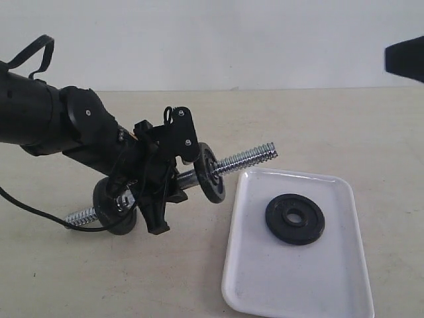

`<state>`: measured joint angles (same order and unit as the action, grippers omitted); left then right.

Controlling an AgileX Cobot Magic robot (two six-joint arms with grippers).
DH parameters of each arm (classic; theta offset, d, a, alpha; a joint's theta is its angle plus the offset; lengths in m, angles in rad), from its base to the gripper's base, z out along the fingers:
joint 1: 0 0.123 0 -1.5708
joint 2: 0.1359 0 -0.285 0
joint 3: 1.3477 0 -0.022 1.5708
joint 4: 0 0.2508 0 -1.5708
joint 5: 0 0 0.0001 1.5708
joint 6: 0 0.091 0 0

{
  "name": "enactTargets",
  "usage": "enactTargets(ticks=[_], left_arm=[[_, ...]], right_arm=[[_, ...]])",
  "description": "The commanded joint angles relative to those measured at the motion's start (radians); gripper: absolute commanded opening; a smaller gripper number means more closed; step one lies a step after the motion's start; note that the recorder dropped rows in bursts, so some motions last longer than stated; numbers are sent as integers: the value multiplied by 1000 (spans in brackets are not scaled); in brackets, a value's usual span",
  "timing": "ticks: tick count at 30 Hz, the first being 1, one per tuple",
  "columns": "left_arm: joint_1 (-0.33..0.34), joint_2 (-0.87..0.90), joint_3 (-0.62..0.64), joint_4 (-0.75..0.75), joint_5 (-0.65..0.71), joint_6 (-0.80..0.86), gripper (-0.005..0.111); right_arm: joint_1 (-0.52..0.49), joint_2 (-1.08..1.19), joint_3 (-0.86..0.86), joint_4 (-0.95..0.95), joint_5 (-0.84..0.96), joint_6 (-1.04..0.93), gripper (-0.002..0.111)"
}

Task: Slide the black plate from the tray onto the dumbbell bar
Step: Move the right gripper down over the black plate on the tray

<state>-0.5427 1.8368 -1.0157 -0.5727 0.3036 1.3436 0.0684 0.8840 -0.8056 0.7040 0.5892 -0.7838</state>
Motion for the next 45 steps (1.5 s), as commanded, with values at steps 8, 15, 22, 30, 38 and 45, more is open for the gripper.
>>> enactTargets(ticks=[8,15,22,30,38,45], left_arm=[[56,-66,-22,-32,-85,-1,4],[116,-89,-22,-32,-62,-3,4],[131,-92,-22,-32,-52,-3,4],[131,-92,-22,-32,-41,-3,4],[131,-92,-22,-32,-26,-3,4],[131,-92,-22,-32,-16,-3,4]], right_arm=[[3,250,-37,69,19,21,104],[179,350,-45,-216,-71,261,104],[375,486,-57,-744,-78,784,104],[410,697,-178,-715,101,808,104],[410,802,-197,-715,43,799,104],[406,887,-218,-717,29,797,104]])
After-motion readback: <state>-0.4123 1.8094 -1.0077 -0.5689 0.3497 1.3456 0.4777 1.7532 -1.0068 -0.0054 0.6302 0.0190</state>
